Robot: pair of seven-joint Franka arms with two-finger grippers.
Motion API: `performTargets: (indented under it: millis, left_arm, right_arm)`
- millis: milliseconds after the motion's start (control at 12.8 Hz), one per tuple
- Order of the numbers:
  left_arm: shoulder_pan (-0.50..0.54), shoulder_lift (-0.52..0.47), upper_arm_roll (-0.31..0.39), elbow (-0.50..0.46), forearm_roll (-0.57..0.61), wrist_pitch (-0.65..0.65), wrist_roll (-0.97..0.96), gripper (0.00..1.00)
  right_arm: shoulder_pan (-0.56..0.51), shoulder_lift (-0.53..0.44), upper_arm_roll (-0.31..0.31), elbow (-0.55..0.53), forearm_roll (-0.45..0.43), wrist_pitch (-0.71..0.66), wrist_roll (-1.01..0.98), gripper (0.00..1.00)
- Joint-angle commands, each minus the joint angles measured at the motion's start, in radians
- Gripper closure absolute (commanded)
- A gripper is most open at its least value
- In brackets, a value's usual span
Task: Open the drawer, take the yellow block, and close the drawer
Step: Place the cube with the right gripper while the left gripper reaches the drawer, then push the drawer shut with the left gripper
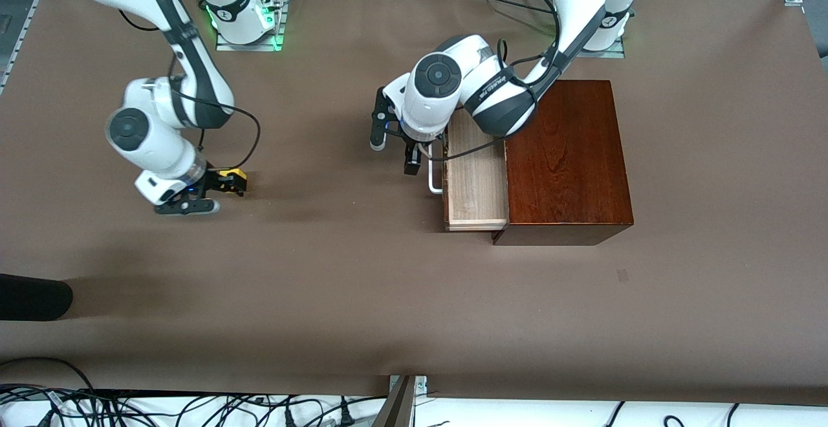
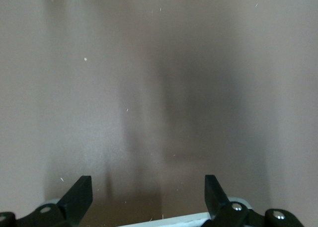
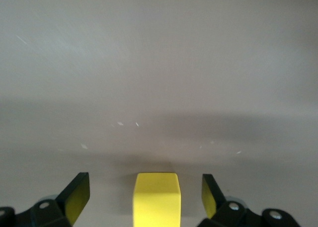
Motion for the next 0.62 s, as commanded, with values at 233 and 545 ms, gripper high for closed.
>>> performTargets:
  millis: [233,545]
  left_arm:
    - [0.027,0.008,0.041,0.028,0.032,-0.156,0.027,0.00]
    - [0.027,0.008,0.049,0.028,0.145,-0.267,0.016,0.00]
  right_arm:
    - [-0.001,-0.077,0.013,0.463,-0.008,-0.584,-0.001,0.00]
    - [-0.001,-0.109,0.001,0.558,-0.025,-0.728,0.002,0.00]
